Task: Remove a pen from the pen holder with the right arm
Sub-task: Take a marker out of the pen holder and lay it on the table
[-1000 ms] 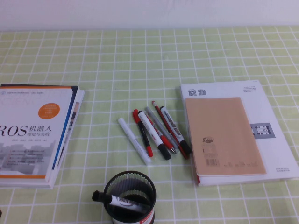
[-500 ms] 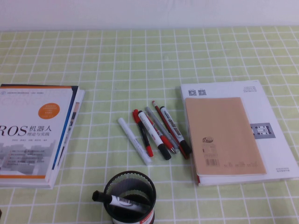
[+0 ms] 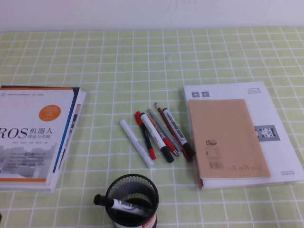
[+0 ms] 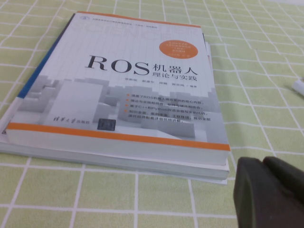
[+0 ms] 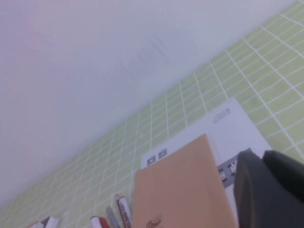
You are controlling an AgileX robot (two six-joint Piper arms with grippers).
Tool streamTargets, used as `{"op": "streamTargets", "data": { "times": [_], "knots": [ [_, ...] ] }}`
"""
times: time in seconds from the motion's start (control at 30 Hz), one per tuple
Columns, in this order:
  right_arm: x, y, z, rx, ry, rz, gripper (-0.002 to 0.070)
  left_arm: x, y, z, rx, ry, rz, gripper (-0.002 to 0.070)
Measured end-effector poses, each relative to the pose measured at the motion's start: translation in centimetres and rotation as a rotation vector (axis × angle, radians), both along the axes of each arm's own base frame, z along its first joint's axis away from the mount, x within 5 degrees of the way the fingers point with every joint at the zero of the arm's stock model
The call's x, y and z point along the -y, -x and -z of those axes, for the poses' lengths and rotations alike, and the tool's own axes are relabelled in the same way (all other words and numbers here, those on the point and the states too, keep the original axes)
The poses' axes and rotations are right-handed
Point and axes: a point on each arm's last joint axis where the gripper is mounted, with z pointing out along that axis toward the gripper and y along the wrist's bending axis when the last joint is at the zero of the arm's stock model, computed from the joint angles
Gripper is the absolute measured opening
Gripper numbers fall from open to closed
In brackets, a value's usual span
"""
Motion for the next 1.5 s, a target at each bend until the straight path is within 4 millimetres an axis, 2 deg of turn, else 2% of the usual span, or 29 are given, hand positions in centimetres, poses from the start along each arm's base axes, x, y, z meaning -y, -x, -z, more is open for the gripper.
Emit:
{"op": "streamTargets", "data": {
  "times": [0.2, 0.37, 0.6, 0.77, 0.9, 1.23, 1.33, 1.5],
  "knots": [
    [-0.1, 0.0, 0.0, -0.006, -0.067, -0.008, -0.0012, 0.0, 0.0, 0.0, 0.0, 0.0, 0.0, -0.0008],
    [-0.8, 0.2, 0.3, -0.064, -0.061, -0.084, -0.0012, 0.0, 0.0, 0.0, 0.0, 0.0, 0.0, -0.0008],
    [-2.1, -0.1, -3.5, -0.205, 0.053, -0.243, -0.0012, 0.0, 0.0, 0.0, 0.0, 0.0, 0.0, -0.0008],
    [-2.5, -2.3, -5.6, -0.401, 0.211, -0.338, -0.0012, 0.0, 0.0, 0.0, 0.0, 0.0, 0.0, -0.0008],
    [-2.7, -4.3, -6.7, -0.479, 0.306, -0.398, -0.0012, 0.0, 0.0, 0.0, 0.0, 0.0, 0.0, -0.0008],
    [-3.4, -9.3, -7.6, -0.583, 0.422, -0.512, -0.0012, 0.0, 0.0, 0.0, 0.0, 0.0, 0.0, -0.0008],
    [-4.6, -10.4, -8.1, -0.577, 0.459, -0.575, -0.0012, 0.0, 0.0, 0.0, 0.0, 0.0, 0.0, -0.0008],
    [-9.0, -12.1, -9.0, -0.54, 0.586, -0.738, -0.0012, 0.0, 0.0, 0.0, 0.0, 0.0, 0.0, -0.0008]
  ]
}}
